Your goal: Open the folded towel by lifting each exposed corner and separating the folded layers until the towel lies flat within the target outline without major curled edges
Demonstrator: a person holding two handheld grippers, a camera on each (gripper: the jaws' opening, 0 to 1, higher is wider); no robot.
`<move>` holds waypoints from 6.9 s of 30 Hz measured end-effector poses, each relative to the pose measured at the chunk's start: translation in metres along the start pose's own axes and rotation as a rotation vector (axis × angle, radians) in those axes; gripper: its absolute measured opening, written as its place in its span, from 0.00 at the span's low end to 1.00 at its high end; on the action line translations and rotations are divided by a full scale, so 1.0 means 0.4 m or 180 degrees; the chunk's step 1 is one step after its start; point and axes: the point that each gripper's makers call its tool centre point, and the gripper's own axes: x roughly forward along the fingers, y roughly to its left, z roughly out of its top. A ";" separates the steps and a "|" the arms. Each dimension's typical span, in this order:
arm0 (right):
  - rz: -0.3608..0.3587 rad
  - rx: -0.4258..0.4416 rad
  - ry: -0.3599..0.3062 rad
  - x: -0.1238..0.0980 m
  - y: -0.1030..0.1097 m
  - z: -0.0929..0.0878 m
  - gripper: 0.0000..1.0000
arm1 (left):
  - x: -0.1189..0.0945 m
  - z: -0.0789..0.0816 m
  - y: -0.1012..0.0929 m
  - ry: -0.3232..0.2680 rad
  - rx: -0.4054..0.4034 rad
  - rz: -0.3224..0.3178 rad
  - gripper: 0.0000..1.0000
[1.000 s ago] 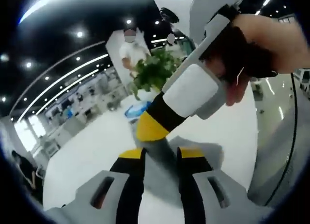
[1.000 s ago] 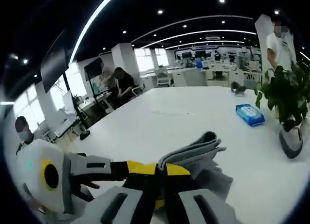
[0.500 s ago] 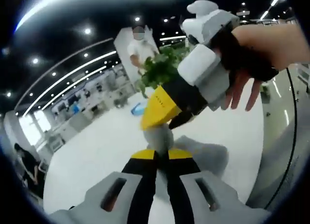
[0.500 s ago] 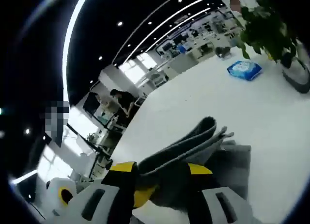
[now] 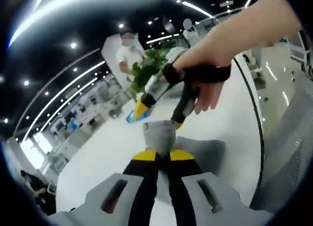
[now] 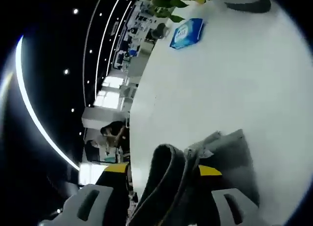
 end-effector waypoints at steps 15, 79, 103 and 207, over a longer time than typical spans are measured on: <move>-0.0633 -0.1721 0.0192 0.029 0.074 -0.031 0.02 | -0.040 0.001 0.026 -0.0014 0.0021 0.0049 0.06; -0.0156 -0.2556 0.1151 0.420 0.111 -0.475 0.37 | -0.286 -0.550 0.109 0.1805 -0.1825 0.0556 0.32; -0.0108 -0.2806 -0.0378 0.077 -0.019 -0.244 0.38 | -0.323 -0.490 0.143 0.1586 -0.2238 0.0400 0.35; -0.1591 -0.5157 0.1854 0.280 -0.171 -0.227 0.00 | -0.042 -0.327 -0.213 0.1299 -0.0343 -0.1409 0.00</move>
